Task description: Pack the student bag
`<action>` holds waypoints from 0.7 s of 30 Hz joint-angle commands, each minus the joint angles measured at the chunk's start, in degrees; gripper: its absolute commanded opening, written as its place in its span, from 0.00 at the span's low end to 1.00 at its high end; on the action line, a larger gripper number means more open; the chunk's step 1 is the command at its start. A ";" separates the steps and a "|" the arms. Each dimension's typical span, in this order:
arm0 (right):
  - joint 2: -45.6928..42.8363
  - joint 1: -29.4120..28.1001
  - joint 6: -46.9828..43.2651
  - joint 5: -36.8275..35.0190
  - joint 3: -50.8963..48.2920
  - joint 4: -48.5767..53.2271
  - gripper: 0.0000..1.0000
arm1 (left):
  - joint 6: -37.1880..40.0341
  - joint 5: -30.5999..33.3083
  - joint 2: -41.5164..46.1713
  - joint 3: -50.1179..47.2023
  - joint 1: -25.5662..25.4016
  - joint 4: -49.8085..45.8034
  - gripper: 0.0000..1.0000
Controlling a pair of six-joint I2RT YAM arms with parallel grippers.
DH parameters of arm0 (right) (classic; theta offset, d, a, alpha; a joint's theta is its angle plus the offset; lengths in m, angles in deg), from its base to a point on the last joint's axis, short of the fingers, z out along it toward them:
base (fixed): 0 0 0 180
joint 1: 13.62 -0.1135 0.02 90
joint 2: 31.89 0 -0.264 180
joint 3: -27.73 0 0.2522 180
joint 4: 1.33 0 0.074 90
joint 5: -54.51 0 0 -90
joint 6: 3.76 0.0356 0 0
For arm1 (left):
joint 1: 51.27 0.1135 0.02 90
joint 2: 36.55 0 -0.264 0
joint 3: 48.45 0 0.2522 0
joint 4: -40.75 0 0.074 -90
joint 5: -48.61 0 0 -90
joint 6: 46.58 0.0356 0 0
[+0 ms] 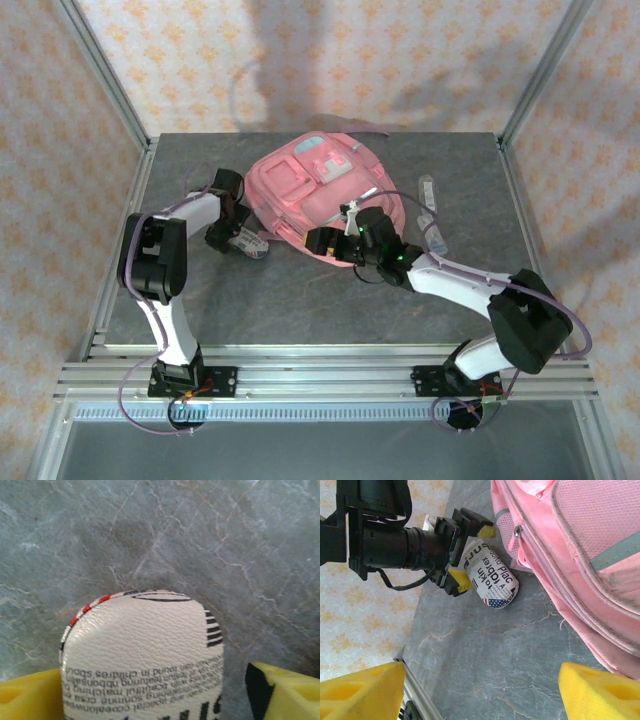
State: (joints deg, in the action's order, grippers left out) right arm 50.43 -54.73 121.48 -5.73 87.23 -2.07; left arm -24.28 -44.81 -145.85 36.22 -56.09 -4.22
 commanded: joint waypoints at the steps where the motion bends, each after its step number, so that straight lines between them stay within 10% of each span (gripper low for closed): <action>1: -1.28 -0.29 -1.15 -2.04 -0.47 0.09 0.79 | 2.83 0.08 -4.31 -0.28 0.49 -2.69 0.78; 10: -1.99 -0.29 -0.79 -3.83 -1.08 0.44 0.79 | 4.66 -2.98 -2.83 -3.56 0.43 -0.26 0.44; 21: -1.35 -0.45 -0.62 -0.18 -0.43 -1.09 0.79 | 5.46 -6.14 11.43 -5.79 0.07 0.61 0.39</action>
State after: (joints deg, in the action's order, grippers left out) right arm 50.21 -54.73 121.50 -7.15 86.64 -1.72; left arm -19.45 -48.74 -140.01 30.76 -55.87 -2.58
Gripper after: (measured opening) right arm 0.789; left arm 0.505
